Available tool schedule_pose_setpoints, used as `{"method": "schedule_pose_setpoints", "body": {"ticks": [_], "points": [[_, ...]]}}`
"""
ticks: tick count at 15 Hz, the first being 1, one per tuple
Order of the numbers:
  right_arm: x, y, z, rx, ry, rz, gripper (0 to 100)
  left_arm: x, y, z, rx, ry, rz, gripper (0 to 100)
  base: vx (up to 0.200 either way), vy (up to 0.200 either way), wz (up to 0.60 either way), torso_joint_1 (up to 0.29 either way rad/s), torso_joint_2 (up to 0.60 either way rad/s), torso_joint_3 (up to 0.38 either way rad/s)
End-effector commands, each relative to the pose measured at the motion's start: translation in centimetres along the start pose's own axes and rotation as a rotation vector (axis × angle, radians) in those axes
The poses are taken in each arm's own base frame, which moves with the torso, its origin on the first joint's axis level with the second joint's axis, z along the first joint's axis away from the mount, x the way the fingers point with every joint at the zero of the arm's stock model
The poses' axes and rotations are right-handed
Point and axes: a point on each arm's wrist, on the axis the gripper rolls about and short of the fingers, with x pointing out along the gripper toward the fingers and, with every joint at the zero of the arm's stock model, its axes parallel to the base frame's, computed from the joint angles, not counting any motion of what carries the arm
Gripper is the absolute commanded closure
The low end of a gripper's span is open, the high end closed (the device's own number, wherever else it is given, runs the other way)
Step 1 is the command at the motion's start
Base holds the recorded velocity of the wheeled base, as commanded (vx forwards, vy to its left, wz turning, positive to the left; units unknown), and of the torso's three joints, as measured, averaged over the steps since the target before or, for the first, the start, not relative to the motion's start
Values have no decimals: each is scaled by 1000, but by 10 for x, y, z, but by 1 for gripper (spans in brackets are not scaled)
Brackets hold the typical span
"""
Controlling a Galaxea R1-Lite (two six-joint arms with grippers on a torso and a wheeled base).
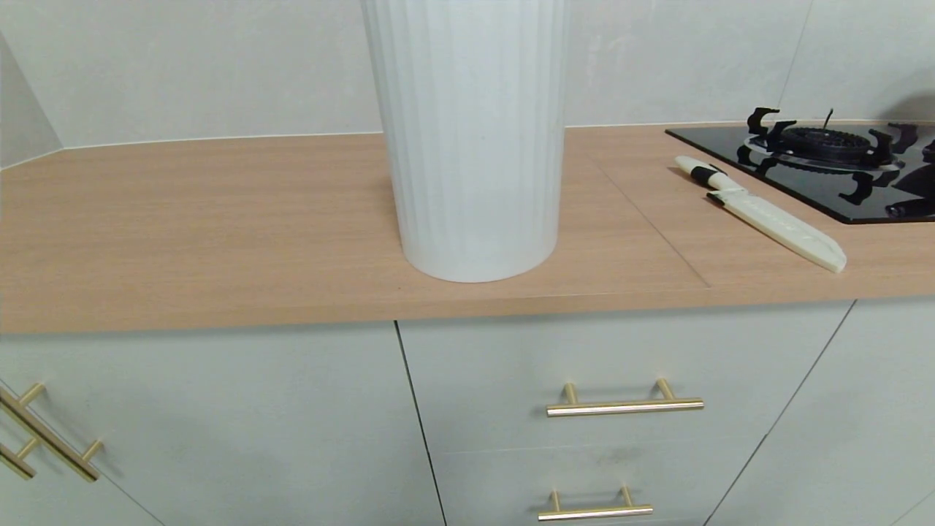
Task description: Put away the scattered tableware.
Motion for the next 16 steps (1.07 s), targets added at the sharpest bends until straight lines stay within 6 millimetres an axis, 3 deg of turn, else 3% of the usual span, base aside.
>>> {"method": "schedule_pose_setpoints", "body": {"ticks": [1,7,10,16], "points": [[0,0,0,0,0,0,0,0,0,0,-1,0,1,0,0,0,0,0,0,0],[0,0,0,0,0,1,0,0,0,0,-1,0,1,0,0,0,0,80,-180,-165],[0,0,0,0,2,1,0,0,0,0,-1,0,1,0,0,0,0,72,-536,-282],[0,0,0,0,0,0,0,0,0,0,-1,0,1,0,0,0,0,238,-481,-269]]}}
